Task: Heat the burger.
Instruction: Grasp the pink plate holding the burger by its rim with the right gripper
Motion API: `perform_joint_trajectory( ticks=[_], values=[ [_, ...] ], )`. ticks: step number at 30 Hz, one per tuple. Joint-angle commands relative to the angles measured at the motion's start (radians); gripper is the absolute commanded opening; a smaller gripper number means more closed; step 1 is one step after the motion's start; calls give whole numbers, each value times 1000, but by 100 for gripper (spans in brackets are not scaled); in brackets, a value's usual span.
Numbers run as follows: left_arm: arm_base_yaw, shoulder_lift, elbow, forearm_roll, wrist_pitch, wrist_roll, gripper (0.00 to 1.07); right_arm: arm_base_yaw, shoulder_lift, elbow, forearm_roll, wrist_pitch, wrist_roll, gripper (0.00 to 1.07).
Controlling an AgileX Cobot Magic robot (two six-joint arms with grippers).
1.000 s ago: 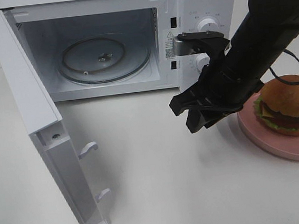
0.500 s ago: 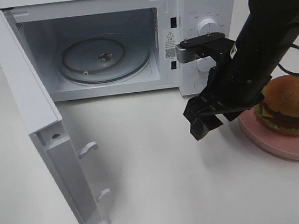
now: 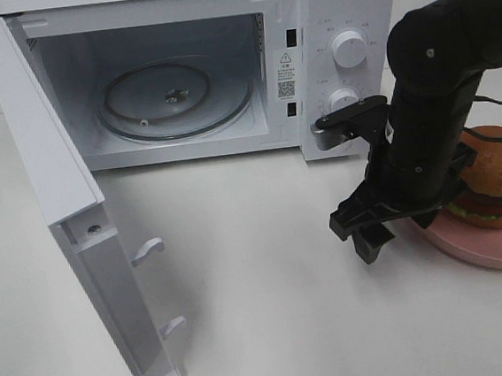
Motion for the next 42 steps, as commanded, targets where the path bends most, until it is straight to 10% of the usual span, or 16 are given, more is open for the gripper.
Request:
perform_joint_trajectory(
  ticks=[1, 22, 31, 36, 42],
  values=[
    [5, -23, 3, -4, -15, -1, 0, -4, 23, -5, -82, 4, 70, 75],
    [5, -23, 3, -4, -15, -1, 0, -4, 120, -5, -171, -72, 86, 71],
    [5, -23, 3, -4, -15, -1, 0, -4, 142, -5, -171, -76, 81, 42],
    [5, -23, 3, -4, -15, -1, 0, -4, 142, -5, -172, -75, 55, 7],
    [5, -23, 3, -4, -15, -1, 0, -4, 142, -5, -172, -71, 27, 0]
  ],
)
